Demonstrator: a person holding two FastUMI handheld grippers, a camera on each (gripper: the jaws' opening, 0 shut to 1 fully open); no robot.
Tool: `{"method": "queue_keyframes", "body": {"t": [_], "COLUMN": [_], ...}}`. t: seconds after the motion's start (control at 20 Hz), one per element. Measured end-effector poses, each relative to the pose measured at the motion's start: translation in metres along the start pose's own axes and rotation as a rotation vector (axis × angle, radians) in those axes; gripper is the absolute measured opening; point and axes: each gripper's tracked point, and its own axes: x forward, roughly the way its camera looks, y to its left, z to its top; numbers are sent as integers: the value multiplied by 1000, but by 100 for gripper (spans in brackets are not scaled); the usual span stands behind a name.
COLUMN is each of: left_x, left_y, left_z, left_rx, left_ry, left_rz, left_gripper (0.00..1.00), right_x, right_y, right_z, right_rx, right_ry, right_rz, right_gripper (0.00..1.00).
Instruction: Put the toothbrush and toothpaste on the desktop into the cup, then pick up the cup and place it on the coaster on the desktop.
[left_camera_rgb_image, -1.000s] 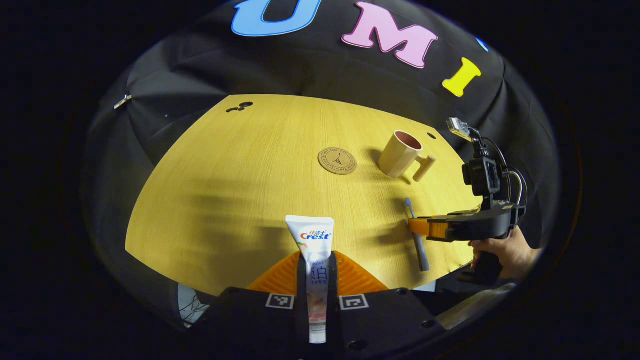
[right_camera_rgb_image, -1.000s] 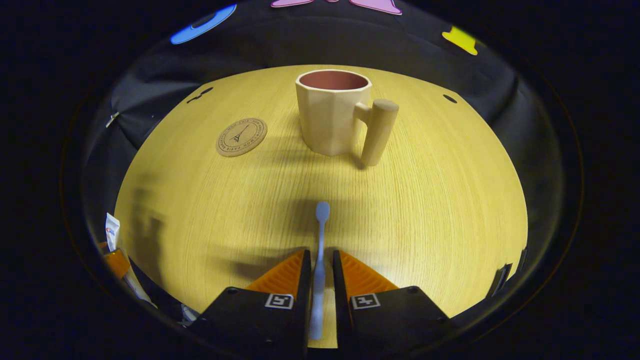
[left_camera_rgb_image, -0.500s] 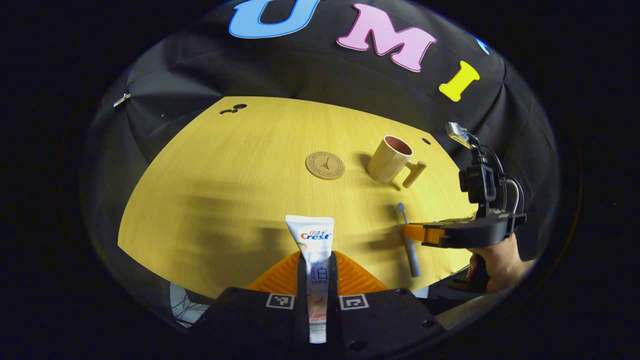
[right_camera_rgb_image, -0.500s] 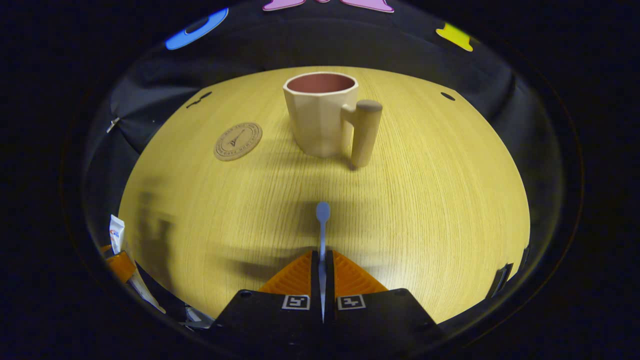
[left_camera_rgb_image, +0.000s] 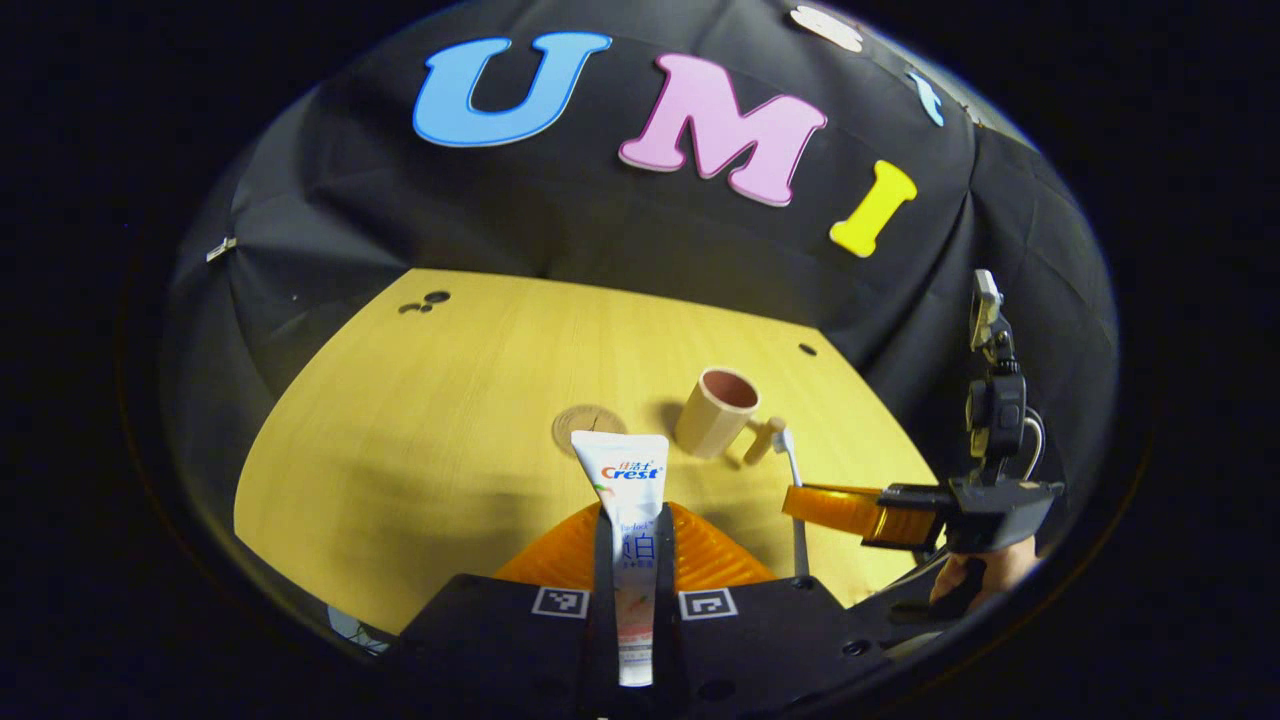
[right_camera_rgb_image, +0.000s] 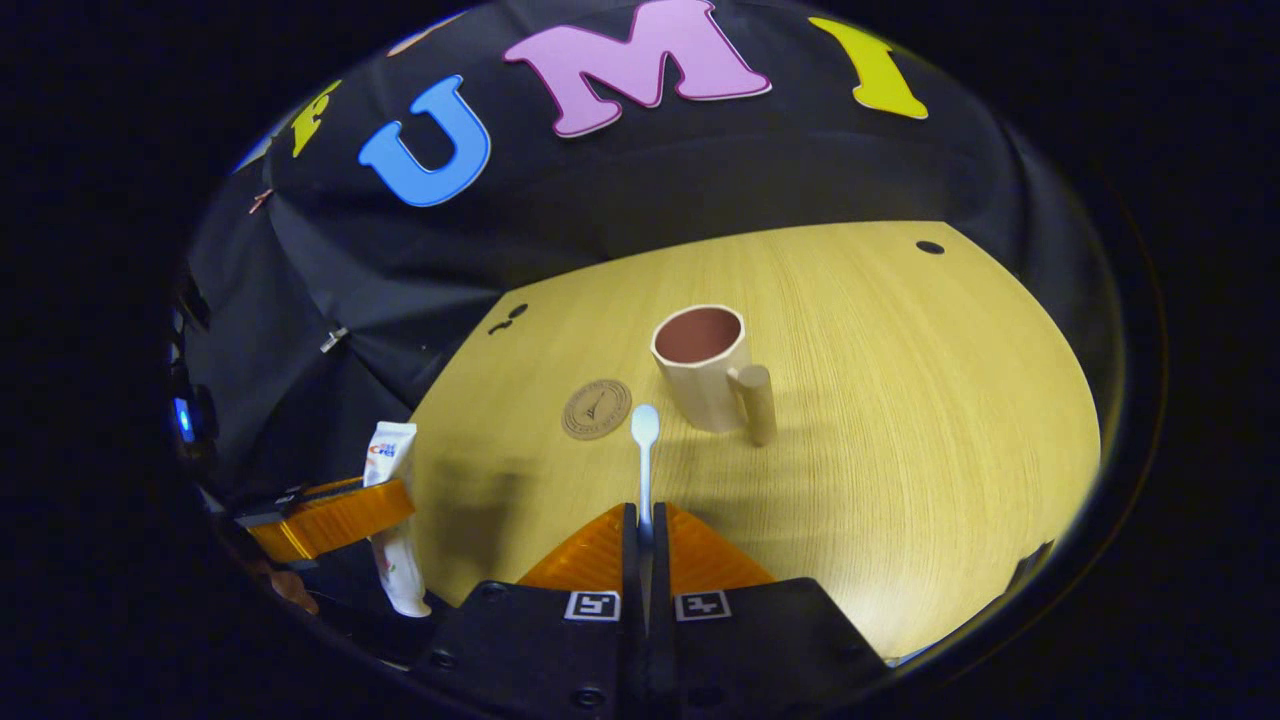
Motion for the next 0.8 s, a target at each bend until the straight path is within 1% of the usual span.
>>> {"method": "queue_keyframes", "body": {"t": [0.05,0.1,0.25,0.35,0.55,0.8], "left_x": [3,6,22,35,58,92], "left_y": [-13,-23,-51,-66,-93,-112], "left_z": [12,24,60,78,113,148], "left_rx": [0,-3,-21,-12,15,-40], "left_ry": [-27,-53,-135,-172,-245,-354], "left_rz": [-38,-70,-135,-157,-195,-243], "left_gripper": [23,18,18,18,18,18], "right_x": [-8,-13,-33,-42,-59,-70], "right_y": [4,7,7,2,-15,-38], "right_z": [9,17,31,31,31,36], "right_rx": [-4,-5,-6,-18,-23,0], "right_ry": [-18,-32,-55,-51,-42,-34], "right_rz": [20,39,76,94,105,110], "right_gripper": [5,5,5,5,5,5]}}
